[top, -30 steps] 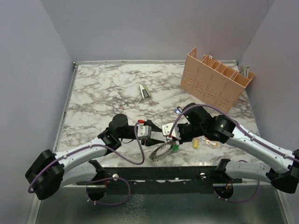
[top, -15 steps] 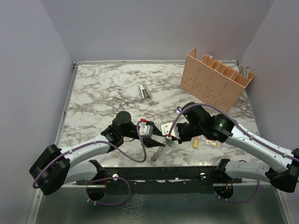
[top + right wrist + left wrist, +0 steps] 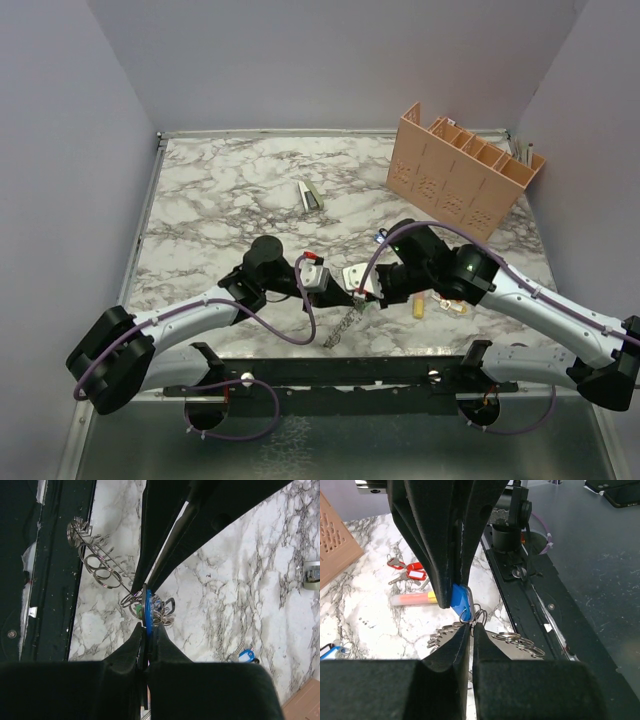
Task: Remove the keys from the keyring
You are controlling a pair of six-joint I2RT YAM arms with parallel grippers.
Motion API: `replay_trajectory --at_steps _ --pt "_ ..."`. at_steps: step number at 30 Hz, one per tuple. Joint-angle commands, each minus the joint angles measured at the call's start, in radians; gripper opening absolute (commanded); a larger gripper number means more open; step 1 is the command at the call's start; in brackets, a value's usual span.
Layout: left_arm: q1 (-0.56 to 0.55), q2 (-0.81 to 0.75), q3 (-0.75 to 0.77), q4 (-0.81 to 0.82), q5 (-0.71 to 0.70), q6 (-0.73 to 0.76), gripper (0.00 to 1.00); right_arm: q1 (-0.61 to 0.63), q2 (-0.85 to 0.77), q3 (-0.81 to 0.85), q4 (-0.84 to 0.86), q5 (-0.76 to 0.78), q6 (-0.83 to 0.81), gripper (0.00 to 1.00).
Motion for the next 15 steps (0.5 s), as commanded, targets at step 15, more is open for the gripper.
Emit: replay_trajectory --at_steps 15 --pt "0.005 -0.085 -0.035 0.054 -0.248 -0.109 0.00 0.006 -0.191 -0.190 0.190 0.114 -0.007 0.01"
